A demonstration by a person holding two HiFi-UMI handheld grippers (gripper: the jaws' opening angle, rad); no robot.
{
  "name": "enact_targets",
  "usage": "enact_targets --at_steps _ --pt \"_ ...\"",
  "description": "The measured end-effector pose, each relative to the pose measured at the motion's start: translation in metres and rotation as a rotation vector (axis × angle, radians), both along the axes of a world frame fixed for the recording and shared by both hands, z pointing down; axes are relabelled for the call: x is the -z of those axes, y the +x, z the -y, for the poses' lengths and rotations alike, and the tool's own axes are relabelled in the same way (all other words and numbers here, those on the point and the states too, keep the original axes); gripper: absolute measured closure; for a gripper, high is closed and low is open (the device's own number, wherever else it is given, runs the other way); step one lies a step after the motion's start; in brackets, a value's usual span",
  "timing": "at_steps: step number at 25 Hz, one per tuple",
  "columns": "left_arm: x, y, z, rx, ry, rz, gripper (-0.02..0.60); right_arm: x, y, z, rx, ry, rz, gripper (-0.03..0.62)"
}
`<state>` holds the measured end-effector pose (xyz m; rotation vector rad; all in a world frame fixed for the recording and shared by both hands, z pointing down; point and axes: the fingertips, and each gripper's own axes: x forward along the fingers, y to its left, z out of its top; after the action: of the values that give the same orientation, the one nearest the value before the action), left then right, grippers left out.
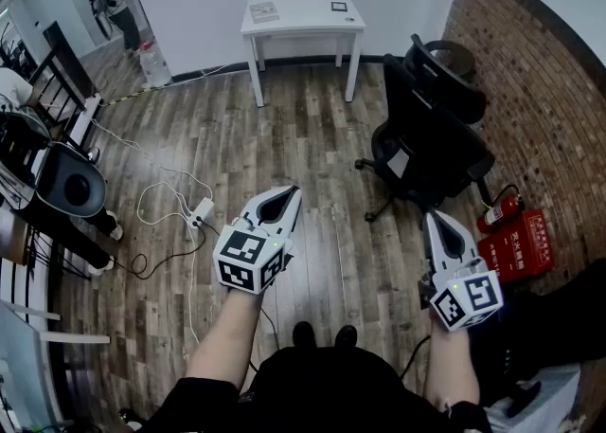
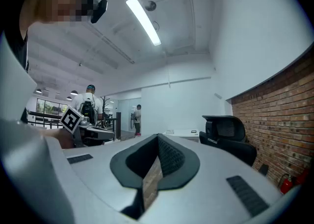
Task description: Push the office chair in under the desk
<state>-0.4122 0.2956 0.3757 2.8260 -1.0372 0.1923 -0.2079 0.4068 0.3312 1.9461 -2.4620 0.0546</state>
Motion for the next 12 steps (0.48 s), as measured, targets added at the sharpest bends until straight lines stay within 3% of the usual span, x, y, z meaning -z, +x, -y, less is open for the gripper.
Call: enact_targets --at_steps 12 --pt "-0.012 -0.005 -0.003 -0.056 -0.017 0.007 0.572 -0.008 -0.011 -0.007 -0.065 -0.004 0.033 0.591"
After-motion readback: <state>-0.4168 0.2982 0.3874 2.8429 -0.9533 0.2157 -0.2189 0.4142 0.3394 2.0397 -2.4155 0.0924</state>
